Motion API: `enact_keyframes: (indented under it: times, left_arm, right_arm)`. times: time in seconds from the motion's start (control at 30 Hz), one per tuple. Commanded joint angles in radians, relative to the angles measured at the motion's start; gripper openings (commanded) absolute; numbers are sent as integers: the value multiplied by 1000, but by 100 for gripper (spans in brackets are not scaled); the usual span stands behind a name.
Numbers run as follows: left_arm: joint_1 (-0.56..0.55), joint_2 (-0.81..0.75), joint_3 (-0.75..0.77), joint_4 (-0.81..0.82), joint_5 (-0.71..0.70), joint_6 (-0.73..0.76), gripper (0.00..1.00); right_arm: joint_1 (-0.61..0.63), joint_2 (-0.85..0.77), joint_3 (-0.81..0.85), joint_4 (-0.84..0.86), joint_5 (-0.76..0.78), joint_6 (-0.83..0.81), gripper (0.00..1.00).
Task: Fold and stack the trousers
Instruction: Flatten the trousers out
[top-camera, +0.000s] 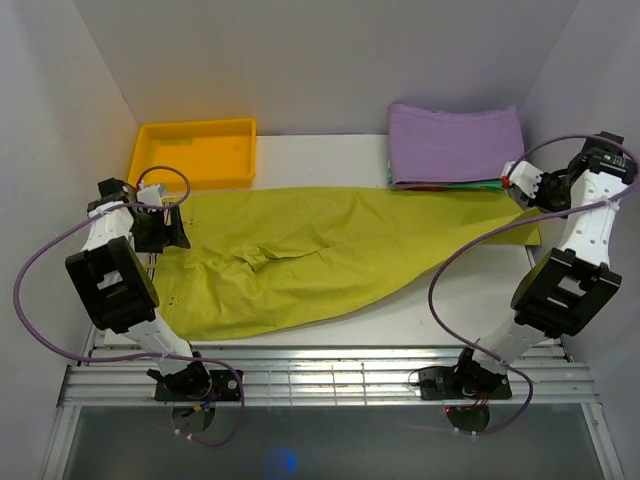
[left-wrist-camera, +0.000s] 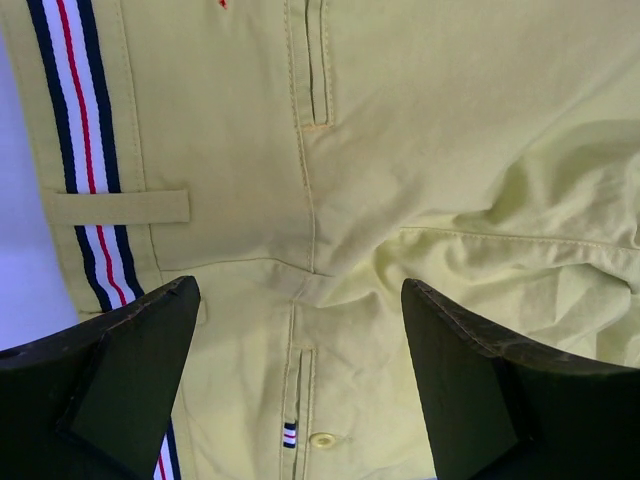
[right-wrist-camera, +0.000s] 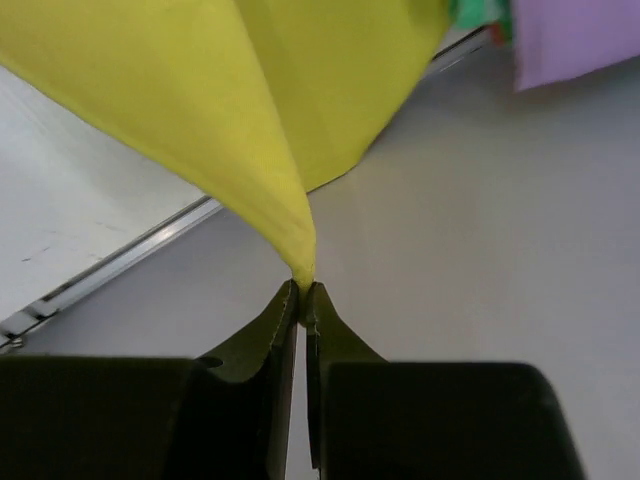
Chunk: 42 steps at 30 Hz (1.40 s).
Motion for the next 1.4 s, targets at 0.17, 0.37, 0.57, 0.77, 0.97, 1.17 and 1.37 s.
enact_keyframes:
  times: [0.17, 0.37, 0.57, 0.77, 0.97, 1.17, 1.37]
  left_arm:
    - [8, -4, 13, 22, 16, -9, 93]
    - [43, -24, 10, -22, 0, 44, 94]
    - [170, -88, -36, -79, -87, 207, 98]
    - [276, -119, -272, 0, -269, 403, 98]
    - [342, 13, -313, 211, -455, 426, 0]
    - [393, 107, -40, 24, -332, 476, 48]
    - [374, 36, 16, -105, -156, 474, 90]
  right_arm:
    - [56, -469, -607, -45, 173, -303, 8]
    - [-117, -520, -929, 146, 333, -400, 8]
    - [-226, -325, -745, 157, 325, -347, 8]
    - [-230, -345, -798, 158, 345, -382, 8]
    - [-243, -362, -856, 157, 402, -394, 8]
    - [-249, -370, -958, 151, 454, -425, 20]
    - [-245, -332, -746, 115, 267, -393, 74]
